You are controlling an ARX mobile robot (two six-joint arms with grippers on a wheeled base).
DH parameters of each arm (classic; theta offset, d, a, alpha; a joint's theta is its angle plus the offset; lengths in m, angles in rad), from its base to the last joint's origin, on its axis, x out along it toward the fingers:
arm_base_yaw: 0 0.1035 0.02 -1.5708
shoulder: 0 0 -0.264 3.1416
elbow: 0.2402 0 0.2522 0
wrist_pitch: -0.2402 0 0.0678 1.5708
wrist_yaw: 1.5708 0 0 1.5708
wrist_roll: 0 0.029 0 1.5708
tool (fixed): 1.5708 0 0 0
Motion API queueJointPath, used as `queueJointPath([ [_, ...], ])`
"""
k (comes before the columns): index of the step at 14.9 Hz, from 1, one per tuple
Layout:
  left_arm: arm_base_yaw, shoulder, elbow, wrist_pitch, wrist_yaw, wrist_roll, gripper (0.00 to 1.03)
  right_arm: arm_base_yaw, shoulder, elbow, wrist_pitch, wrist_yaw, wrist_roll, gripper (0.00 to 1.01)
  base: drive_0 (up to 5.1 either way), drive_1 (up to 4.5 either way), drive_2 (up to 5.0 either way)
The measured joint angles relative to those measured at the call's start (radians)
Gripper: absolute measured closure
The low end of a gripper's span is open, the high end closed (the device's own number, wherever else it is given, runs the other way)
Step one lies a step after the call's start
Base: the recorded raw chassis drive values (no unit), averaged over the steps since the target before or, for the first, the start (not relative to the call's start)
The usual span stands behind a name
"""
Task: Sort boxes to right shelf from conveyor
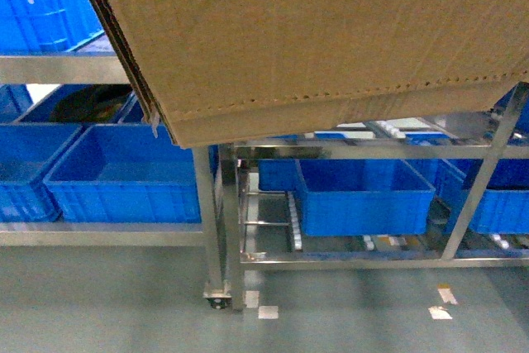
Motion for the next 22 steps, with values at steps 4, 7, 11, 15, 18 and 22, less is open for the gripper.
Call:
queueJointPath([
  [4,0.001,0.000,0.000,0.000,-0.001,0.000,1.01,0.005,0.000,0.000,0.001,0.000,0.000,0.99,0.1,0.15,0.1],
  [7,0.002,0.000,0.000,0.000,-0.002,0.000,1.01,0.006,0.000,0.000,0.002,0.000,0.000,0.99,4.3,-2.19,-2.2],
  [11,0.001,0.000,0.000,0.001,-0.002,0.000,1.01,0.005,0.000,0.000,0.001,0.000,0.000,0.99,4.0,-2.05,-2.0],
  [15,0.001,0.000,0.000,0.000,-0.002,0.000,1.01,0.005,0.000,0.000,0.001,0.000,0.000,0.99,4.0,-1.92,-1.9],
  [18,0.002,0.000,0.000,0.000,-0.001,0.000,1.01,0.005,0.000,0.000,0.000,0.000,0.000,0.99,3.4,-1.70,-1.7],
  [22,-0.005,0.000,0.000,0.000,-0.002,0.000,1.01,-0.001,-0.001,0.000,-0.002,0.002,0.000,0.99,0.0,0.00,0.0],
])
